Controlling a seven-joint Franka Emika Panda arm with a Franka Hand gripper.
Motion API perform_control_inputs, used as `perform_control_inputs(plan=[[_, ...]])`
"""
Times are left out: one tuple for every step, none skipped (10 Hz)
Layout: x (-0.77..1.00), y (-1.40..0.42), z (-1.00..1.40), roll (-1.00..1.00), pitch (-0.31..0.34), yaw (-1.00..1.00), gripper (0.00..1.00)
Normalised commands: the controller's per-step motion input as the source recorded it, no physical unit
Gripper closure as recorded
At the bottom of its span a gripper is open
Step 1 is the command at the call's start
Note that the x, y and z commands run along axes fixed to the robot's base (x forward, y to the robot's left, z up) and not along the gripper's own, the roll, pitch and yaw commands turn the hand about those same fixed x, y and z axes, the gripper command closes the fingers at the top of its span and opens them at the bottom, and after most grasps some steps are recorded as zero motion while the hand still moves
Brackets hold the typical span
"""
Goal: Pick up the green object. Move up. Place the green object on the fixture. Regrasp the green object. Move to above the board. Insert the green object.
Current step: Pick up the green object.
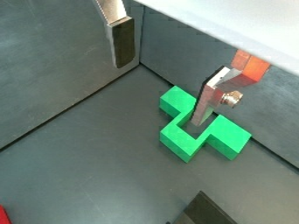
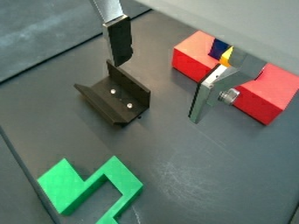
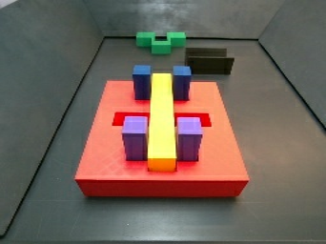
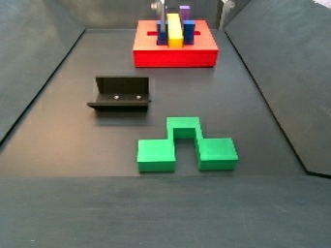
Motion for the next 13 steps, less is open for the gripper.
perform_control_inputs(plan=[[-0.07,0.0,-0.06,0.0,0.0,0.0,0.0],[-0.52,0.0,0.04,0.0,-0.379,0.14,0.0],[0.49,0.09,-0.02,-0.03,0.179,0.0,0.0],[0.6,0.59,-0.26,-0.1,0.079,0.0,0.0],[0.79,0.66,-0.34,-0.07,0.111,0.0,0.0],[0.55,0.52,-0.39,0.0,0.034,0.04,0.0],[0.27,0.29,-0.44,0.07,0.0,0.13,0.0],[0.0,0.12,-0.82,0.0,-0.01,0.04,0.0],[0.0,0.05,-0.97,0.04,-0.01,0.07,0.0],[-0.13,0.0,-1.0,0.13,-0.033,0.02,0.0],[0.0,0.0,-0.89,0.12,-0.001,0.01,0.0],[0.16,0.06,-0.65,0.11,0.0,0.0,0.0],[0.12,0.15,-0.66,0.19,0.0,0.0,0.0]])
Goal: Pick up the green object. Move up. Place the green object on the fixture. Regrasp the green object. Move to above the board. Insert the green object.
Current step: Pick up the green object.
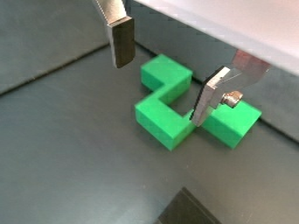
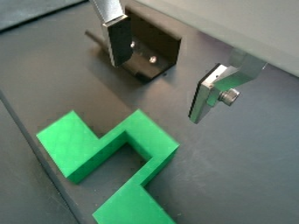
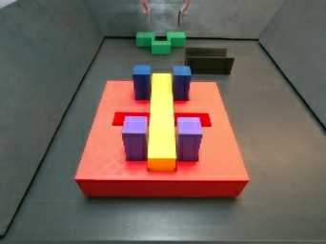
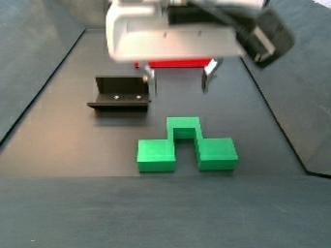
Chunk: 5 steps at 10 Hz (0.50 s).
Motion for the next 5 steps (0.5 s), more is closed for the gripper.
perform_control_inputs(plan=[[0.03,0.22,-0.7,0.25,0.0,0.0,0.0],[0.06,0.23,-0.7,0.24,0.0,0.0,0.0],[0.0,0.18,-0.64,0.21,0.0,0.0,0.0],[-0.07,0.14,-0.41,0.1,0.0,0.0,0.0],[-0.12,0.13,-0.3,0.03,0.003,-0.05,0.0]])
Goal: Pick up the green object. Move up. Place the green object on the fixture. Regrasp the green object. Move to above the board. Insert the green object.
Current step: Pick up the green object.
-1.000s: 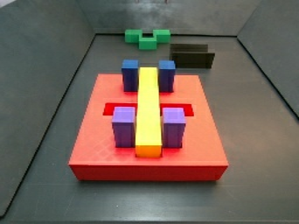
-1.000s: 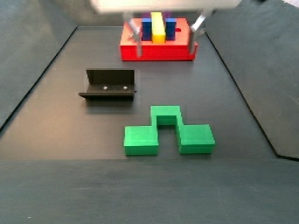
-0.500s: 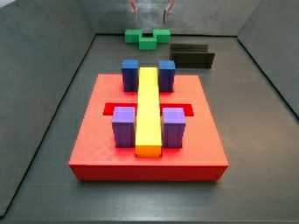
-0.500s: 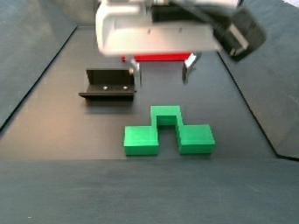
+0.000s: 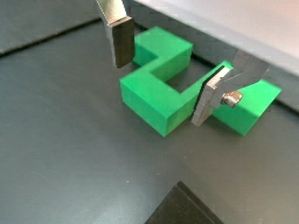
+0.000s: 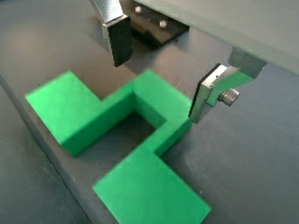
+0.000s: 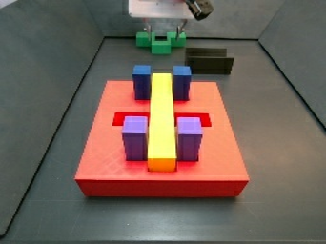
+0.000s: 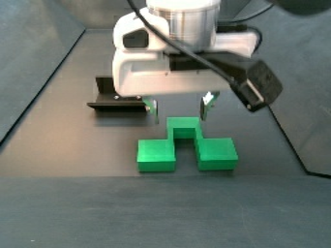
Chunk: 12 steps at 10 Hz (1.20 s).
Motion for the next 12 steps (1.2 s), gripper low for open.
perform_control_inputs(plan=[[-0.07,0.09,-0.23,0.0,0.01,-0.03,0.0],[-0.06,0.1,-0.19,0.01,0.016,-0.03,0.0],[-0.1,0.12,-0.25,0.05,0.0,-0.05,0.0],[-0.15,0.07,-0.39,0.06,0.0,-0.06,0.0],[0.0,0.02,-0.23,0.06,0.0,-0.01,0.0],[0.0,0.0,-0.19,0.05,0.016,-0.02,0.0],[0.0,0.0,-0.11,0.02,0.029,0.0,0.0],[0.03,0.0,-0.03,0.0,0.037,-0.05,0.0],[0.14,0.0,-0.11,0.0,0.024,-0.19,0.0],[0.11,0.0,-0.03,0.0,0.047,-0.16,0.0],[0.13,0.0,0.0,0.0,0.054,-0.13,0.0],[0.07,0.0,-0.04,0.0,0.051,-0.12,0.0]])
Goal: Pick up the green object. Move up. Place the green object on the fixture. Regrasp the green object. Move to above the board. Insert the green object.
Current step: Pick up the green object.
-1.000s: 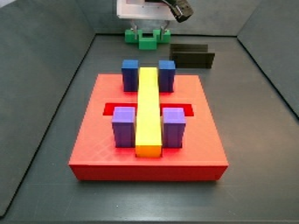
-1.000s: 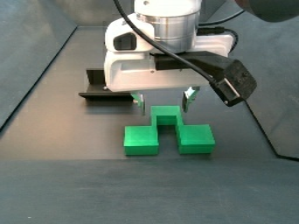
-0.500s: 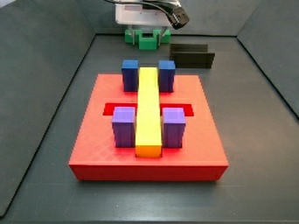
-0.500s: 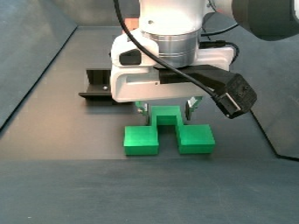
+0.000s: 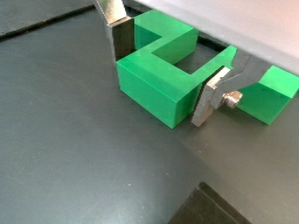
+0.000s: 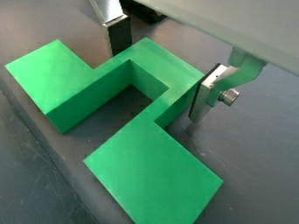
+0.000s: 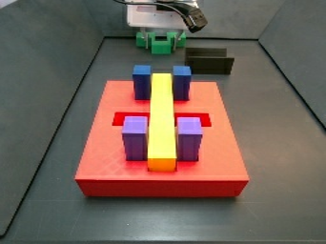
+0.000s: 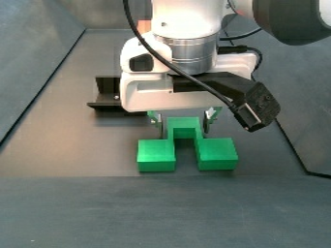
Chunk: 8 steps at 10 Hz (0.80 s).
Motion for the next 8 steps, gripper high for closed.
perform_control_inputs(plan=[[0.08,0.0,-0.09,0.0,0.047,-0.1,0.0],[0.01,-0.04,-0.12,0.0,0.036,-0.07,0.0],[0.0,0.0,-0.06,0.0,0.029,-0.04,0.0],[0.0,-0.05,-0.15,0.01,0.011,0.0,0.0],[0.0,0.0,0.0,0.0,0.0,0.0,0.0],[0.0,0.0,0.0,0.0,0.0,0.0,1.0],[0.0,0.0,0.0,0.0,0.0,0.0,1.0],[0.0,0.0,0.0,0.0,0.0,0.0,1.0]])
